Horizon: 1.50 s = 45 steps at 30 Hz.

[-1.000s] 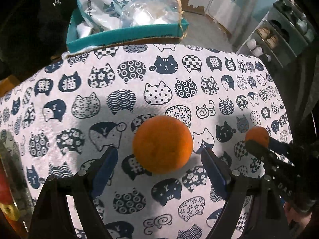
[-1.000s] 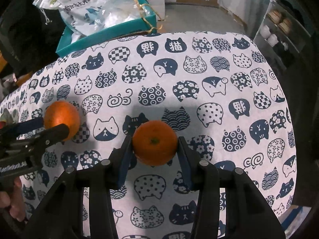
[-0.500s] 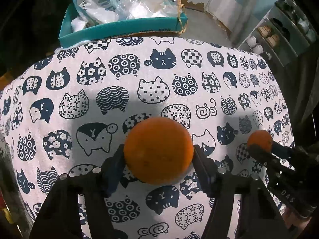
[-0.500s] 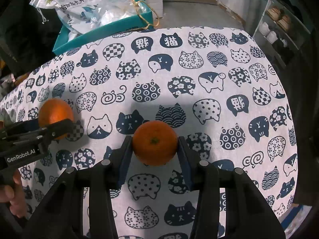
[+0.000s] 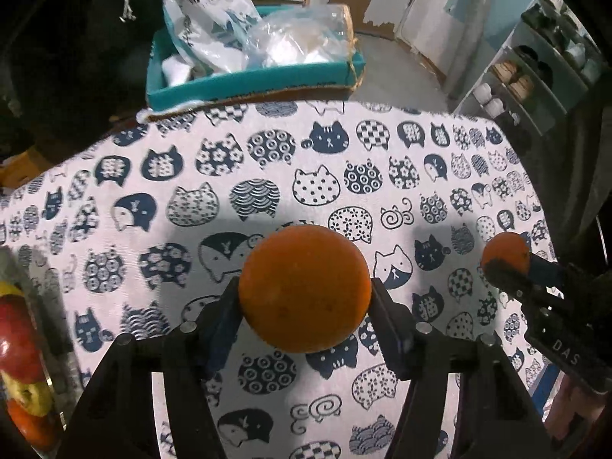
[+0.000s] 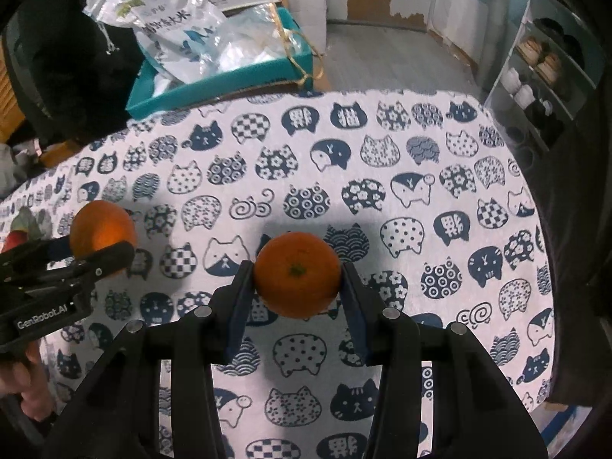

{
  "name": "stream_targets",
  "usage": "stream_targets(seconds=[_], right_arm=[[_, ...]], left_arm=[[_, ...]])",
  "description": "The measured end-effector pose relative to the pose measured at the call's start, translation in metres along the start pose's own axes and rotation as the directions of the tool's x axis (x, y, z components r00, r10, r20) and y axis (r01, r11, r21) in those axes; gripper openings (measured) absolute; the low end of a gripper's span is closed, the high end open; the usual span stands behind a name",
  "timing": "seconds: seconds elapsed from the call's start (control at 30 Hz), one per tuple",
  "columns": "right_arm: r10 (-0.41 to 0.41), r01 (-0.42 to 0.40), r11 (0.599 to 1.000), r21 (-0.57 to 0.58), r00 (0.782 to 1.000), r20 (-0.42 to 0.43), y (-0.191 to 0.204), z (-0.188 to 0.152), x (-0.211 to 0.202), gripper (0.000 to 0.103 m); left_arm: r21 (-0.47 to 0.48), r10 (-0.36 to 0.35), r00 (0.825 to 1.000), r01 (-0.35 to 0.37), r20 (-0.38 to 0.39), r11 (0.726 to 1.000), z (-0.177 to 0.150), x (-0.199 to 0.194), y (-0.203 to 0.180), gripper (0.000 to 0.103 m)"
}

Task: Organize fruits
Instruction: 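Carry the small orange with the right tool while the left tool carries the large one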

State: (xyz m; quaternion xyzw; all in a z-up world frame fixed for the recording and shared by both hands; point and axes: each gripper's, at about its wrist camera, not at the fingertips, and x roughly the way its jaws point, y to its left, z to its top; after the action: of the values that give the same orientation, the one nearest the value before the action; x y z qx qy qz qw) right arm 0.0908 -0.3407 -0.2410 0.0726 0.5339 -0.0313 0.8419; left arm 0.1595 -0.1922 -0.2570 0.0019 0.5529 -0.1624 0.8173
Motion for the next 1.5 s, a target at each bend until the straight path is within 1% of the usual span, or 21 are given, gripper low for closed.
stream_targets(seconds=[0.47,0.8,1.1,1.27,1.5], right_arm=[[0.029,-0.023,0.997,-0.071,0.996,0.087,0.032,0.006,-0.055,0.044],[0.058,-0.036,0.989,-0.141,0.986,0.157,0.056,0.006,-0.098,0.044],[0.118,-0.075,0.976,-0.203,0.970,0.212,0.086,0.007,-0.132,0.044],[0.170,-0.117,0.965,-0.236,0.960,0.221,0.104,0.007,-0.147,0.044],[0.220,-0.151,0.946,-0.288,0.948,0.228,0.134,0.010,-0.161,0.044]], left_arm=[[0.031,-0.016,0.995,0.013,0.095,0.999,-0.014,-0.074,-0.001,0.065],[0.043,-0.027,0.983,0.020,0.182,0.999,-0.026,-0.132,0.006,0.065],[0.044,-0.022,0.969,0.012,0.245,0.999,-0.039,-0.175,0.021,0.065],[0.040,-0.007,0.961,-0.004,0.276,0.999,-0.048,-0.194,0.032,0.065],[0.006,0.020,0.952,-0.023,0.306,1.000,-0.058,-0.214,0.055,0.065]])
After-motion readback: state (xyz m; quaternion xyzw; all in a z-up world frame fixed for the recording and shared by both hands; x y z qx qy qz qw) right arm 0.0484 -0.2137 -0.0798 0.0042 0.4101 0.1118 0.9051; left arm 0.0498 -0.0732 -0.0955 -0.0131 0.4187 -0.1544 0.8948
